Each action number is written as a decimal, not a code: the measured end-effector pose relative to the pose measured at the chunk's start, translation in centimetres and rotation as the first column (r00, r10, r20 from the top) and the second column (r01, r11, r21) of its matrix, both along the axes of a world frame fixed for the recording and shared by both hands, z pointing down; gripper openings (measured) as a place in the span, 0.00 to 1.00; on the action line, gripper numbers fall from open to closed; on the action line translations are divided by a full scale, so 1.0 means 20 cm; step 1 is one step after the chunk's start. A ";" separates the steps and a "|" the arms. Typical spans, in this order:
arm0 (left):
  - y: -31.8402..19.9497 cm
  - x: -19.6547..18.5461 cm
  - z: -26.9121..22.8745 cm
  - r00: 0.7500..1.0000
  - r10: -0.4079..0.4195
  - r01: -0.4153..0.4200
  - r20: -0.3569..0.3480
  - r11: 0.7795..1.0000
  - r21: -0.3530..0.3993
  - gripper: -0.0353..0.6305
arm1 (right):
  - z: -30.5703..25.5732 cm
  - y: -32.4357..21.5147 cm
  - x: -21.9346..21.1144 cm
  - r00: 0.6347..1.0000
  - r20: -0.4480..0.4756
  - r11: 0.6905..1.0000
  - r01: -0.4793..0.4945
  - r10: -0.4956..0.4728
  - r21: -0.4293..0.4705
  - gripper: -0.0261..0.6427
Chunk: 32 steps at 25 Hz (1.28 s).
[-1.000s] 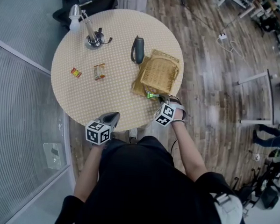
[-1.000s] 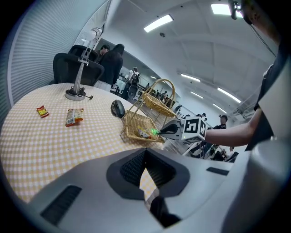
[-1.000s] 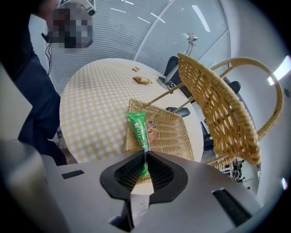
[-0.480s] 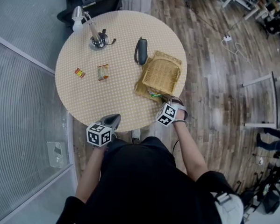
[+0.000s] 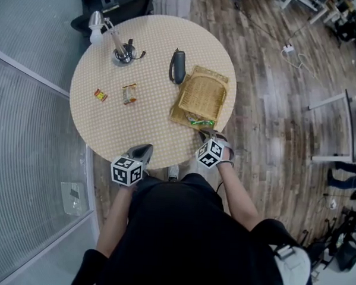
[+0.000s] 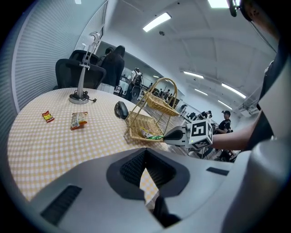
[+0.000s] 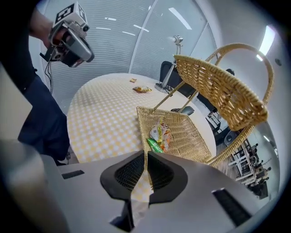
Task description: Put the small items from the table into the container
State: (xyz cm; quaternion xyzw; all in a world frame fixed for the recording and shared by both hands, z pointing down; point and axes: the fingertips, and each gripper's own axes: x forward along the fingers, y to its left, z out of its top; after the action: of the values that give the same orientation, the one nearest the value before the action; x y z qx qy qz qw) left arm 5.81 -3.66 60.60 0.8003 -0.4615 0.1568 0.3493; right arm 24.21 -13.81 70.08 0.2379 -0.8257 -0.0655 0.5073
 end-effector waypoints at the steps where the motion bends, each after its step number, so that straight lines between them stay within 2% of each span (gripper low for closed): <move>1: 0.00 0.00 0.00 1.000 0.005 -0.005 0.010 1.000 0.003 0.06 | 0.00 0.01 -0.01 1.000 0.014 1.000 -0.005 0.005 -0.003 0.11; 4: 0.00 0.00 -0.01 0.999 0.011 -0.011 0.032 1.000 0.017 0.06 | 0.03 0.05 -0.03 1.000 0.025 1.000 -0.005 0.006 -0.011 0.11; 17: 0.03 -0.17 -0.02 0.997 -0.076 0.075 0.014 0.997 0.031 0.06 | 0.07 0.11 -0.22 0.996 0.059 0.997 0.068 -0.065 -0.037 0.11; 24: 0.05 -0.37 -0.01 0.992 -0.123 0.124 -0.019 0.992 0.020 0.06 | 0.05 0.11 -0.42 0.994 0.046 0.994 0.104 -0.102 -0.043 0.11; 32: 0.01 -0.66 0.02 0.994 -0.097 0.097 -0.043 0.995 -0.003 0.06 | 0.02 0.06 -0.74 0.996 0.045 0.996 0.078 -0.076 -0.045 0.11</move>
State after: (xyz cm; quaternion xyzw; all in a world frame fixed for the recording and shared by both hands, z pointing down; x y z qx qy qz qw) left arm -7.31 -3.39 60.91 0.7799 -0.4922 0.1225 0.3668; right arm 9.37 -12.69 70.52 0.1952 -0.8464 -0.0605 0.4918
